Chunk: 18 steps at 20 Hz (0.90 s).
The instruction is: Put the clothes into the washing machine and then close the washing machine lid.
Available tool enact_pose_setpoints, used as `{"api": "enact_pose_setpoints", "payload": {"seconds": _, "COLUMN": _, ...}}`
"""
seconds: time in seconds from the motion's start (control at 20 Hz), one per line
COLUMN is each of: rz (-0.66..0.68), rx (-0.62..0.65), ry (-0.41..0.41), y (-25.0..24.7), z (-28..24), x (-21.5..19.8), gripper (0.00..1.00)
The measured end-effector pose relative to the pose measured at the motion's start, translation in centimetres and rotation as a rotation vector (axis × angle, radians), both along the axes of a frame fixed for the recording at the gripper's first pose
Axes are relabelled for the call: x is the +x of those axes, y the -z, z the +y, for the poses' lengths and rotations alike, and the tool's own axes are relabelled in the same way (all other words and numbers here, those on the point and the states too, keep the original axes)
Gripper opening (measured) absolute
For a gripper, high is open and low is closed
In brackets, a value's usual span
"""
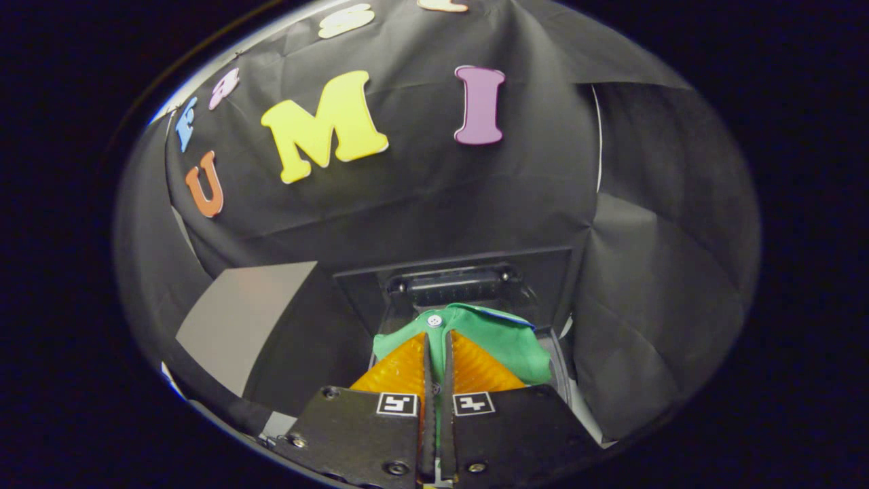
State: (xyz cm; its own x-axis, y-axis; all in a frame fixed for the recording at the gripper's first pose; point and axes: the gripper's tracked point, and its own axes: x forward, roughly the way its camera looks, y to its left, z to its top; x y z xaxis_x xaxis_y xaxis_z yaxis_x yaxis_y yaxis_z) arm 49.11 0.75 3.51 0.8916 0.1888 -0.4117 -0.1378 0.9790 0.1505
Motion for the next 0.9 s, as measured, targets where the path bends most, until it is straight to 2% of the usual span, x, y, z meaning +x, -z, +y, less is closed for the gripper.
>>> {"api": "enact_pose_setpoints", "payload": {"seconds": 0.9, "rz": 0.317, "rx": -0.081, "ry": 0.028, "y": 17.3, "z": -0.8, "x": 5.4, "gripper": 0.06}}
